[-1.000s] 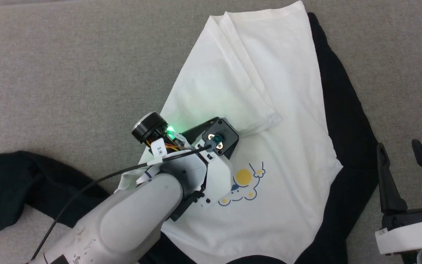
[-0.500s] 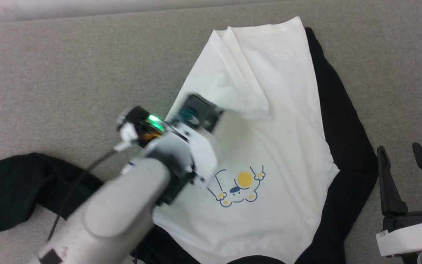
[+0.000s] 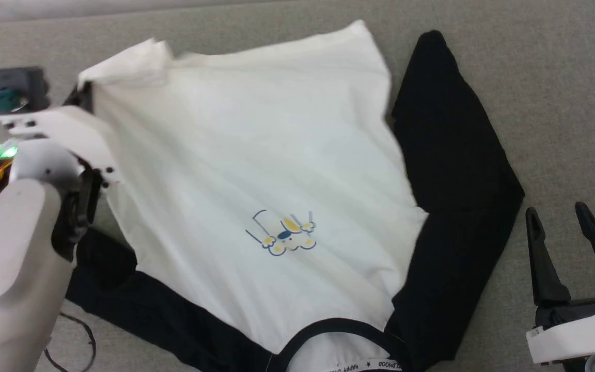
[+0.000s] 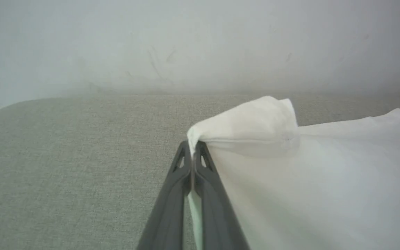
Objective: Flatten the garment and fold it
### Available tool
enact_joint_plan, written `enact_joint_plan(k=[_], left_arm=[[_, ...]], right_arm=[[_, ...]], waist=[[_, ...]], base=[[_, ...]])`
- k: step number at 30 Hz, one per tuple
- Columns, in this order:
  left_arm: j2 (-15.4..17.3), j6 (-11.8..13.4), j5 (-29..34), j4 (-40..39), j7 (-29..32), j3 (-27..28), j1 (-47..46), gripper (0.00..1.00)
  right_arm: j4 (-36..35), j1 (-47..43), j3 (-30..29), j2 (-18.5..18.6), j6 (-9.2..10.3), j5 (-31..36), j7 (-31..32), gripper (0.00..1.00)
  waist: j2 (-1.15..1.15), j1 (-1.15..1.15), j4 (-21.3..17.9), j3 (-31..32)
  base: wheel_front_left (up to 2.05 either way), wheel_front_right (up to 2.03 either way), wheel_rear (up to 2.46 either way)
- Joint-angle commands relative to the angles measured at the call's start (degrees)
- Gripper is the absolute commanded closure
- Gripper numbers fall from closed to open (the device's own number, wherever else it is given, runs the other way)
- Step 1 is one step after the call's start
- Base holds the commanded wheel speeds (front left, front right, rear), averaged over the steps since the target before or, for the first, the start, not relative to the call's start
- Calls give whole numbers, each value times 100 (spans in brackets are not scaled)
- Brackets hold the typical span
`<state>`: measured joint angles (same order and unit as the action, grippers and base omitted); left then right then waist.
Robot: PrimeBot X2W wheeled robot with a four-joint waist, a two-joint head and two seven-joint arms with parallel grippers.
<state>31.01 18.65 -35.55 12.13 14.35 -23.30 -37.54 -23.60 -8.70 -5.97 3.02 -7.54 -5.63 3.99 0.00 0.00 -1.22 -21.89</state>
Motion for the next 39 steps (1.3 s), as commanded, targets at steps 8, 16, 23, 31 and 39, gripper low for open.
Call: enact_joint_plan(k=[8,16,23,31,39], left_arm=[[-239,102,-236,371,-209,104,298,58],[-480,36,-140,541,-420,-55,36,0],[-468,37,33,149,-942,-62,106,0],[-186,324,282,-1451,-1685,97,1009,0],[-31,750,555,-2812,-2682,277,2724,0]], right_arm=[[8,108,-37,-14,5,-54,-80,0],[27,242,-31,-14,5,2,-45,0],[99,213,-52,-14,5,-14,-67,0],[158,44,-86,-14,5,-70,-79,0],[97,-205,-81,-14,5,-132,-102,0]], waist=[[0,0,-80,-446],[0,0,-6,-504],[0,0,58,-119],[0,0,119,545],[0,0,33,1043]], base=[[0,0,0],[0,0,0],[0,0,0],[0,0,0],[0,0,0]])
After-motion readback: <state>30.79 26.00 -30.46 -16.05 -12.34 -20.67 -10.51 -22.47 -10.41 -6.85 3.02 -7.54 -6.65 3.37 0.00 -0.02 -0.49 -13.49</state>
